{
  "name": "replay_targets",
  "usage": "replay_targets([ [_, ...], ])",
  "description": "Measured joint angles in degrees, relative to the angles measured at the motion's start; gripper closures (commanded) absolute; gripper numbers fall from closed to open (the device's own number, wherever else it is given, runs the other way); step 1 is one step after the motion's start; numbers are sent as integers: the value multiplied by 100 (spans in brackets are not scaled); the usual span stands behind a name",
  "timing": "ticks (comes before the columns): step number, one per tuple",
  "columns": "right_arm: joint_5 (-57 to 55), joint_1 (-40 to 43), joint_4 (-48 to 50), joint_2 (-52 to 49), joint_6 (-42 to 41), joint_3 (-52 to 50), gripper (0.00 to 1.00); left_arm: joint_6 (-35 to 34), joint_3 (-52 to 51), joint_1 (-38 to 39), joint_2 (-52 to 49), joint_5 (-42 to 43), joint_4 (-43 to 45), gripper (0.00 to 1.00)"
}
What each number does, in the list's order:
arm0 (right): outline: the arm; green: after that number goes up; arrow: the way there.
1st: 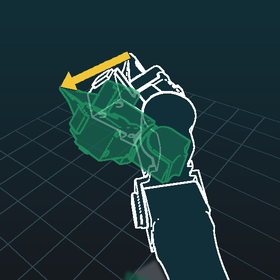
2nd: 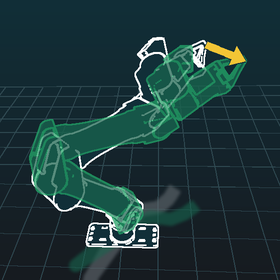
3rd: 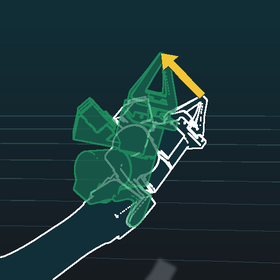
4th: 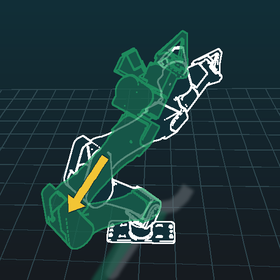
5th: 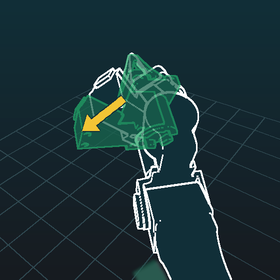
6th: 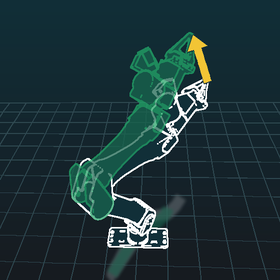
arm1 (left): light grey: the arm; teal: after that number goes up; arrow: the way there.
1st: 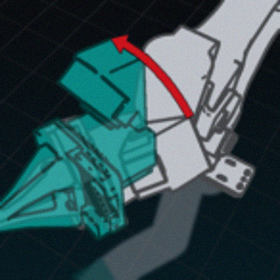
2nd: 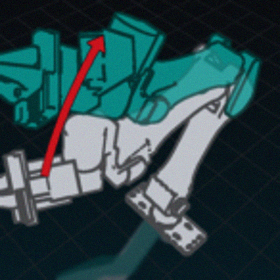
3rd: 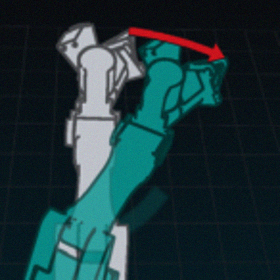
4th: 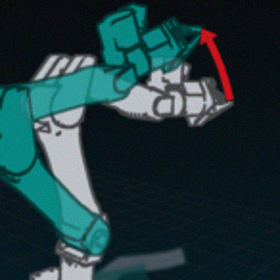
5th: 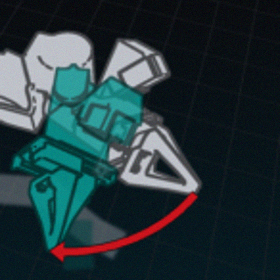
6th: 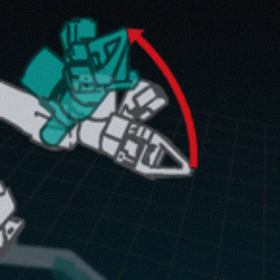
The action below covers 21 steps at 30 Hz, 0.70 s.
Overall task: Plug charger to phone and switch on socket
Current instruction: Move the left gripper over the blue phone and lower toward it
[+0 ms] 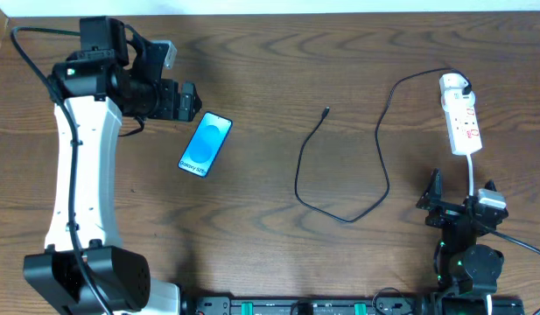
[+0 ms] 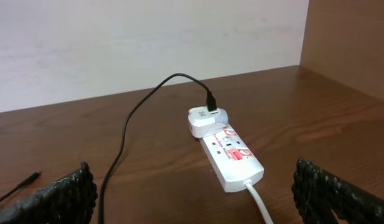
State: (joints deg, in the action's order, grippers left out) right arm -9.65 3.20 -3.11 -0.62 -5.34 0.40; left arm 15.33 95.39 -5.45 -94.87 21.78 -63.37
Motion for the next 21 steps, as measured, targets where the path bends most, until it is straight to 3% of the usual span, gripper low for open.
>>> replay_targets([
  [21, 0, 0, 0, 0, 0, 0, 1, 916, -70, 321, -1993, -352, 85, 4],
])
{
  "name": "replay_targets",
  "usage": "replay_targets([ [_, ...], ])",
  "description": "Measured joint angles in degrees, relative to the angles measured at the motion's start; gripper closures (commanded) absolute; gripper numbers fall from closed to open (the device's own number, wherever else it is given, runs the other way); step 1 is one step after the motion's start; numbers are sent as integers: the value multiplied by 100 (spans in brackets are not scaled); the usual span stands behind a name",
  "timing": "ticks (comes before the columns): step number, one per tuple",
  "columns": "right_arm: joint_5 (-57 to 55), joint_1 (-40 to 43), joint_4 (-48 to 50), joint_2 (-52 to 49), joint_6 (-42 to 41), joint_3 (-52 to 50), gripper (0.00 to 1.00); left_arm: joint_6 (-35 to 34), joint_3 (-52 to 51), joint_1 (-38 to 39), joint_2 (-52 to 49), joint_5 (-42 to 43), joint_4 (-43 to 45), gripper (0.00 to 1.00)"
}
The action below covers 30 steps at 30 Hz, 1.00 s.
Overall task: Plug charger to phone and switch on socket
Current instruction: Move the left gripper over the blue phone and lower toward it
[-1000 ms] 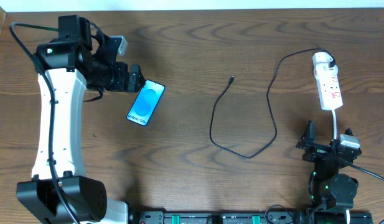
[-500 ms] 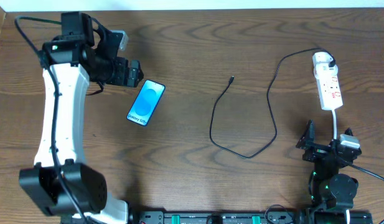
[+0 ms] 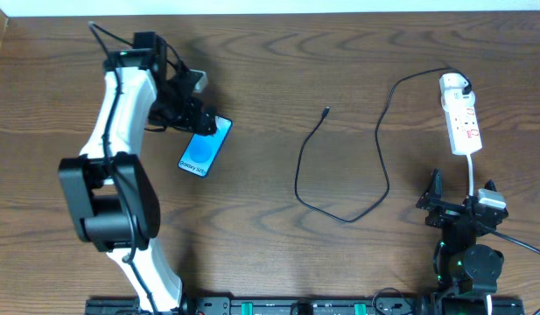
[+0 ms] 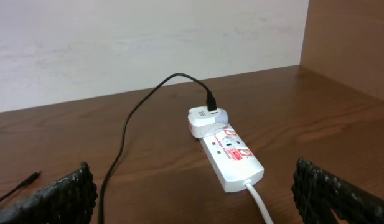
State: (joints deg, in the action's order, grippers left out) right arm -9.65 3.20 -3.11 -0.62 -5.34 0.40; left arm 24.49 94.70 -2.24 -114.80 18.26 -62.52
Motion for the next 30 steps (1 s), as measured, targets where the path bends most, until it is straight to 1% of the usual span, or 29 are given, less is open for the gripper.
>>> replay_targets([
  [7, 0, 0, 0, 0, 0, 0, 1, -2, -33, 308, -356, -295, 2, 4],
  [20, 0, 0, 0, 0, 0, 0, 1, -4, -33, 310, -546, -492, 162, 3],
  [30, 0, 0, 0, 0, 0, 0, 1, -188, -33, 310, -616, -492, 219, 4],
])
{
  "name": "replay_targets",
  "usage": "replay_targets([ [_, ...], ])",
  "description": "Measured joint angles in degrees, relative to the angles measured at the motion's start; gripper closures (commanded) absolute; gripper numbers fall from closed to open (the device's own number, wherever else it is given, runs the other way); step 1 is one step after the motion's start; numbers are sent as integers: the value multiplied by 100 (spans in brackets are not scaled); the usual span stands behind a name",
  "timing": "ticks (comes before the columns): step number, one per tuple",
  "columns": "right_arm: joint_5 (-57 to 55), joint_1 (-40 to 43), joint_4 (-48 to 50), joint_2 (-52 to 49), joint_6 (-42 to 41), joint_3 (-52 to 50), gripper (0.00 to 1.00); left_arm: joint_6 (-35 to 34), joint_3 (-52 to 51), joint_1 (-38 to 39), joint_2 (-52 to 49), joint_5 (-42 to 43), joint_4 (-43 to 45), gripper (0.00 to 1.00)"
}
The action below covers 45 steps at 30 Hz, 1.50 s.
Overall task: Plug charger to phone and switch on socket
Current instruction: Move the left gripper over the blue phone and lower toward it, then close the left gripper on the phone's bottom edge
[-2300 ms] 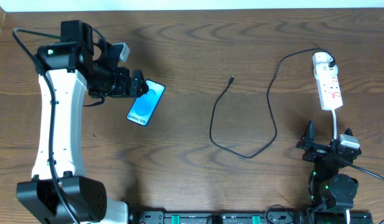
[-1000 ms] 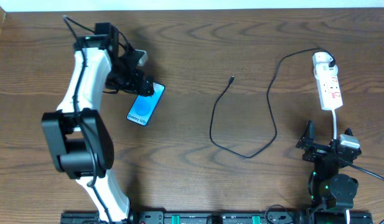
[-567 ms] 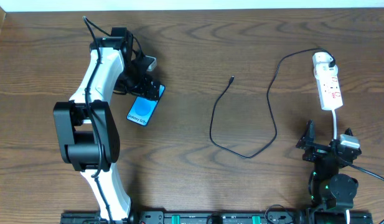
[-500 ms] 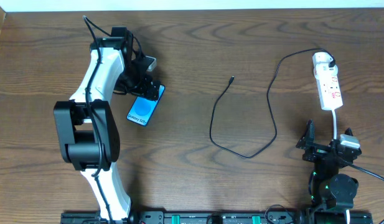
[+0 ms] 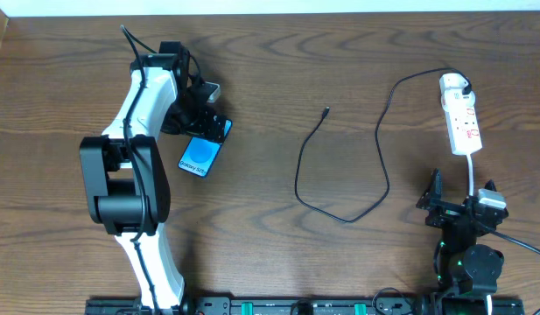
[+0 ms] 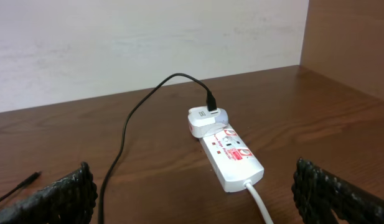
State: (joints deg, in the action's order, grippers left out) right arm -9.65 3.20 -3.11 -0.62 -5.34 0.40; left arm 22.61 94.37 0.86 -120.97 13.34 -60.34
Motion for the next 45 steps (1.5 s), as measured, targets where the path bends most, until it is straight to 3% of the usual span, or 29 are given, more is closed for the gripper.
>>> replay_targets([
  [12, 0, 0, 0, 0, 0, 0, 1, -184, 0, 0, -444, -2, 79, 4],
  [37, 0, 0, 0, 0, 0, 0, 1, -188, -623, 20, -175, -63, 695, 4],
  [45, 0, 0, 0, 0, 0, 0, 1, -518, -931, 293, -39, -647, 1088, 4],
])
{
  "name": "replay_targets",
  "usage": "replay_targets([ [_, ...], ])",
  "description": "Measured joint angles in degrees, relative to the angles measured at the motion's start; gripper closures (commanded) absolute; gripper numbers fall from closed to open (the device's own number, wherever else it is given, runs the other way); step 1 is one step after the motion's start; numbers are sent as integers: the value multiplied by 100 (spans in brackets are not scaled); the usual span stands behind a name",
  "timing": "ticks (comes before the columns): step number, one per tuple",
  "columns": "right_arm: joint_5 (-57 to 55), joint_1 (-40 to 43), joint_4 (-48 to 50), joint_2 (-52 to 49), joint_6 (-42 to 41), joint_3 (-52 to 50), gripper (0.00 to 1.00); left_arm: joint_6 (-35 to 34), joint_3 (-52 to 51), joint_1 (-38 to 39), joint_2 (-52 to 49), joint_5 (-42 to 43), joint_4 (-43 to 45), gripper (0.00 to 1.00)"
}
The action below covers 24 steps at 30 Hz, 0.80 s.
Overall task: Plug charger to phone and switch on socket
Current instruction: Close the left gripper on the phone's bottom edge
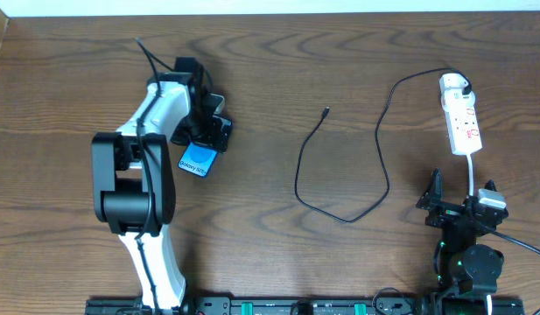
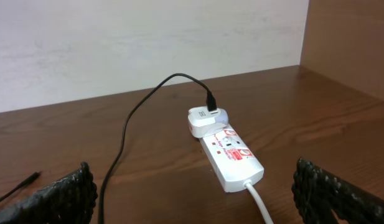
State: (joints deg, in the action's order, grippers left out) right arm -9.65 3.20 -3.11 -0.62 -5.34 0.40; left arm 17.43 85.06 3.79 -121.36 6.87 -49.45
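A blue-screened phone point(image 1: 197, 160) lies on the left of the wooden table. My left gripper point(image 1: 211, 131) is down over its far half and hides it; how its jaws stand does not show. The black charger cable point(image 1: 381, 166) loops across the middle, its free plug point(image 1: 327, 111) lying bare on the wood. The other end enters a white charger point(image 2: 206, 119) plugged into the white power strip point(image 2: 233, 157) at the right. My right gripper point(image 2: 192, 208) rests near the table's front edge, open and empty, short of the strip.
The strip's white lead point(image 2: 259, 202) runs back between my right fingers point(image 2: 58, 198). A wooden side wall point(image 2: 350, 50) stands to the right of the strip and a pale wall behind it. The left arm point(image 1: 156, 114) stretches across the left side.
My left gripper has moved a little nearer and to the right, now covering more of the phone's far half. The phone, cable, strip and right gripper are unchanged.
First my left gripper was up and to the left of the phone. Then it stood at the phone's far left corner, then over its far end, and now over its far half. The phone has kept its place, and the right arm has stayed still.
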Motion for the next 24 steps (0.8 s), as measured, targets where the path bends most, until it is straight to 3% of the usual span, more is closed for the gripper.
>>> replay_targets([
  [24, 0, 0, 0, 0, 0, 0, 1, -227, -133, 125, 48, -280, 173, 4],
])
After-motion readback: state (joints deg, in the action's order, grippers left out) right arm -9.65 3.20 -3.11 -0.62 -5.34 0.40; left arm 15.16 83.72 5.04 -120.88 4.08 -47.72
